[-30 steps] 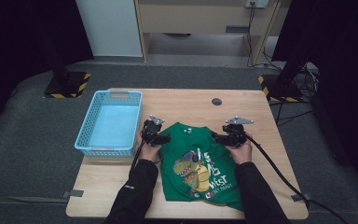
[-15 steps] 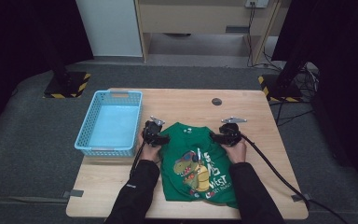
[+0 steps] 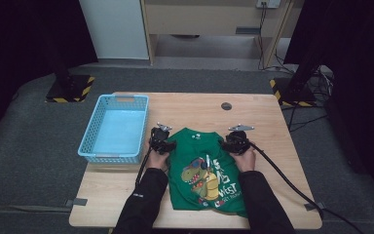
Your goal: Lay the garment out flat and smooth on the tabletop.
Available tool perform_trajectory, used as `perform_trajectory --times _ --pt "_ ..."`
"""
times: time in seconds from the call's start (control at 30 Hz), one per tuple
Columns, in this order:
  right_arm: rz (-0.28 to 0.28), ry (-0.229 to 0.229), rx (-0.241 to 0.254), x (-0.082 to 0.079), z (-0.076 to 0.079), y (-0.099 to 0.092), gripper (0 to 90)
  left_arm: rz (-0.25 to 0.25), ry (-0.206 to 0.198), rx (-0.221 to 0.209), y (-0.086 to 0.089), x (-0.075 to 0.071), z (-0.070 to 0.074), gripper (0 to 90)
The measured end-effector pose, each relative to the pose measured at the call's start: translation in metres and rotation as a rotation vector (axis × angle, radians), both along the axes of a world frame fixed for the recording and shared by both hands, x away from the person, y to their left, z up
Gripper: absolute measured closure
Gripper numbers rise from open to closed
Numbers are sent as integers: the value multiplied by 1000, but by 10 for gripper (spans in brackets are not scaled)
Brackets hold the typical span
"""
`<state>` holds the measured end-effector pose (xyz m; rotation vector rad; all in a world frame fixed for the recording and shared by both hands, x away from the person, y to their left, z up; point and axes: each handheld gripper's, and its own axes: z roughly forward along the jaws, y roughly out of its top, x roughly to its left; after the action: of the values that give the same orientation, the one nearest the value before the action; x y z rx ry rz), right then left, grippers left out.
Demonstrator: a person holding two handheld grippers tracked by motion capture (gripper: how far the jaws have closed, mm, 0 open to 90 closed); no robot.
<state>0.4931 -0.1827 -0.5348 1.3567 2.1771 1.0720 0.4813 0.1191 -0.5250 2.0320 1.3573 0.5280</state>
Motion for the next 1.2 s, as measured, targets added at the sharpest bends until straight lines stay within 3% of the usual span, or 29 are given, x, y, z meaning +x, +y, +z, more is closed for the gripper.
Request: perform_trajectory --times 0.27,0.33,0.5,0.63,0.77,0.9,0.93,0.97,1.2 --pt "20 27 52 -3 0 3 821 -38 -10 32 -11 -6 1 816" --pt "19 21 51 -4 0 4 844 -46 -12 48 -13 -7 2 845" --pt "23 -6 29 -8 6 3 870 -44 9 19 -9 -9 6 861" --pt "34 -53 46 -13 23 -1 871 -37 -26 -19 -3 -13 21 863" --pt "41 -93 77 -17 40 -7 871 -43 -66 -29 -1 -16 37 863" --pt "42 -155 95 -24 67 -17 871 -52 -124 -41 0 -17 63 863" --pt "41 -188 103 -27 80 -20 871 -55 -141 -46 0 -18 68 863" --pt "41 -188 103 -27 80 -20 871 -55 -152 -54 0 -19 74 863" --pt "36 -314 131 -37 117 -14 868 -60 -232 -64 -3 -25 100 862"
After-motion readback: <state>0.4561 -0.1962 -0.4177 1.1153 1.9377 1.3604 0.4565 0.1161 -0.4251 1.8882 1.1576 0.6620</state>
